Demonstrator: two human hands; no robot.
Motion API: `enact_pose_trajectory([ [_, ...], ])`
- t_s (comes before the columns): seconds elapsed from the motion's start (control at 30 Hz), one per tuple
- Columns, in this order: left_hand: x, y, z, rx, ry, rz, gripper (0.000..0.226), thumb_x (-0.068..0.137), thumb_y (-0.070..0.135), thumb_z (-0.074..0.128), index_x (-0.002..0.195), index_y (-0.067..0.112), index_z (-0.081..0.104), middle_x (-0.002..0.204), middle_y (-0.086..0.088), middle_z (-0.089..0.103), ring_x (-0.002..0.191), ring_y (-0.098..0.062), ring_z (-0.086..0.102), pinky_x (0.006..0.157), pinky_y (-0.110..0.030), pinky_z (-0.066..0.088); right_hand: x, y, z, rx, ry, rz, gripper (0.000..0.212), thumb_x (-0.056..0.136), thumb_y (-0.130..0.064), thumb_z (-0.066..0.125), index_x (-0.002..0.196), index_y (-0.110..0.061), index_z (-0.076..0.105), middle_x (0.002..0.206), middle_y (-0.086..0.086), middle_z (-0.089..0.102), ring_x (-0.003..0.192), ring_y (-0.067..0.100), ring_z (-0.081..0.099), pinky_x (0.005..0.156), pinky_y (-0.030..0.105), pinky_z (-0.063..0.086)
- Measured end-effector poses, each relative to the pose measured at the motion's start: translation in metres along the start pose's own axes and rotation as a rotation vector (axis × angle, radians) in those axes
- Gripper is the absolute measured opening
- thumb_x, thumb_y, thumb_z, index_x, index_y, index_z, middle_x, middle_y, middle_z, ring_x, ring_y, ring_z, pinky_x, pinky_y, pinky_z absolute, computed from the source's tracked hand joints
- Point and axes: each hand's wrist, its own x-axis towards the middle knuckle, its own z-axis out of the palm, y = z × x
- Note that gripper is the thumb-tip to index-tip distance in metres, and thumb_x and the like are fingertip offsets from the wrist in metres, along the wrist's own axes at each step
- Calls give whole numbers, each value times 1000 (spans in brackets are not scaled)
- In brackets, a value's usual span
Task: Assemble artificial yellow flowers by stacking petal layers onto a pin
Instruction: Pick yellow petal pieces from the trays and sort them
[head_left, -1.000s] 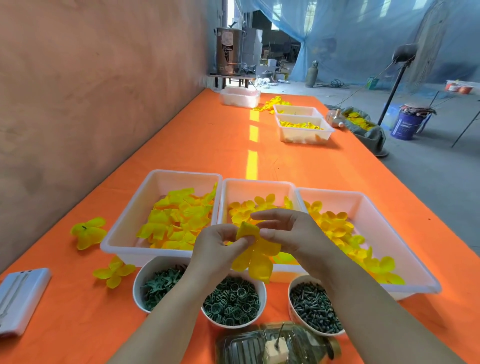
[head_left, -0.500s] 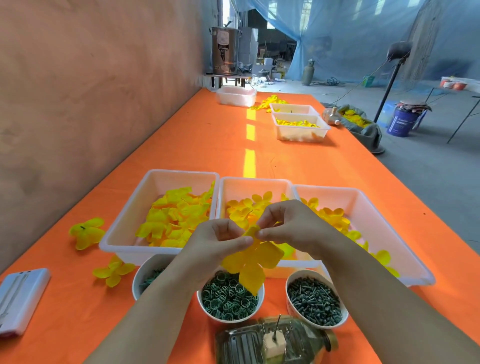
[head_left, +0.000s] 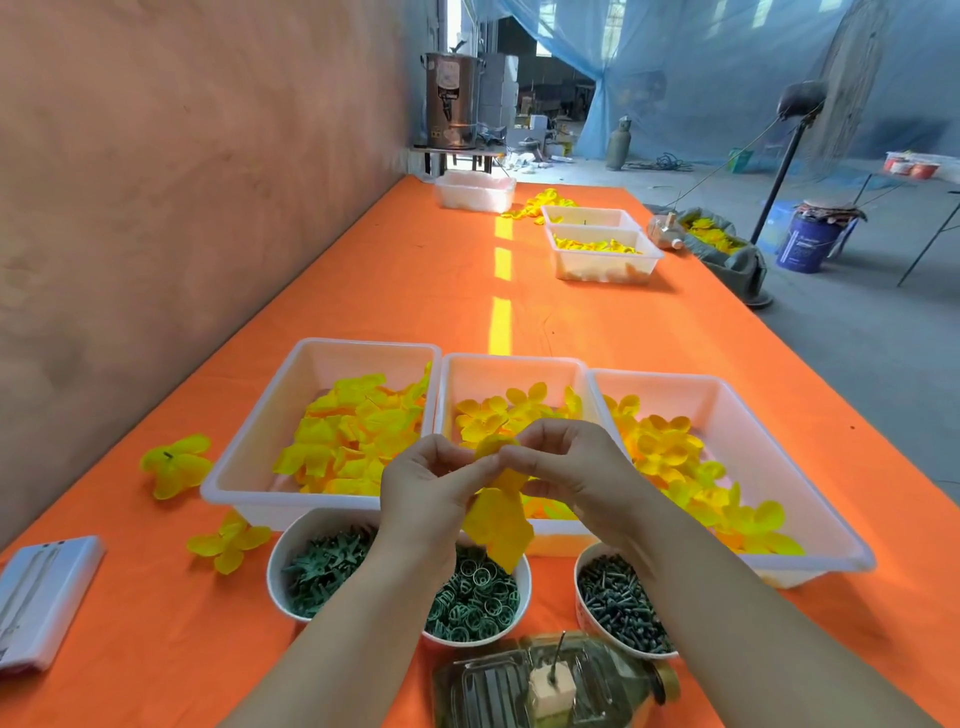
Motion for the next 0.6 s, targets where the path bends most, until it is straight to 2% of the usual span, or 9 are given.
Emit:
enact_pose_trajectory([
  [0.07, -1, 1, 0, -52, -24, -82, 32, 69, 2, 81, 62, 14, 52, 65, -10, 60, 49, -16, 58, 45, -23, 43, -1, -1, -1, -28, -2, -57, 17, 66, -31, 81, 66, -21, 67, 73, 1, 67, 73, 15, 63, 72, 30, 51],
  [0.17, 0, 7, -5, -153, -213, -259, 18, 70, 7, 76, 83, 7, 63, 82, -15, 68, 69, -25, 68, 59, -33, 54, 0, -2, -4, -23, -33, -117, 14, 68, -30, 78, 68, -19, 70, 71, 3, 68, 67, 12, 62, 64, 21, 50],
  [0.23, 1, 11, -11, -189, -384, -369, 32, 76, 10, 72, 107, 2, 68, 96, -18, 72, 85, -30, 71, 68, -39, 59, 2, -1, -8, -25, -69, -118, 11, 75, -23, 76, 73, -14, 70, 71, 2, 67, 65, 9, 60, 62, 18, 47],
  [0.3, 1, 13, -14, -130, -442, -404, 31, 78, 12, 72, 108, 2, 71, 97, -17, 74, 82, -27, 74, 62, -36, 59, 2, -1, -10, -102, -66, -121, 9, 84, -12, 74, 75, -12, 71, 69, -1, 66, 65, 7, 57, 64, 18, 45],
  [0.4, 1, 14, -14, -55, -374, -389, 33, 72, 9, 73, 104, -1, 69, 91, -20, 75, 69, -26, 75, 51, -30, 57, -1, 0, -8, -387, 19, -226, 15, 88, -11, 73, 74, -18, 73, 68, -9, 67, 66, 3, 58, 67, 24, 47],
  [0.47, 3, 11, -12, -46, -303, -345, 26, 74, 6, 72, 98, -1, 67, 83, -18, 74, 61, -24, 73, 46, -28, 55, -3, 1, -4, -579, 87, -360, 14, 89, -16, 72, 77, -22, 73, 75, -10, 69, 75, 6, 63, 75, 32, 49],
  [0.53, 3, 8, -8, -36, -223, -280, 9, 80, 2, 71, 87, 3, 66, 76, -15, 73, 57, -22, 71, 44, -30, 55, -4, 3, 2, -599, 132, -454, 10, 91, -15, 70, 82, -17, 75, 82, -6, 70, 83, 11, 65, 77, 34, 50],
  [0.6, 3, 6, -4, -41, -159, -231, 9, 80, 2, 73, 80, 6, 65, 73, -13, 71, 55, -21, 69, 45, -31, 55, -4, 2, 5, -465, 161, -421, 8, 90, -12, 71, 85, -15, 77, 82, -1, 72, 82, 14, 67, 75, 34, 52],
])
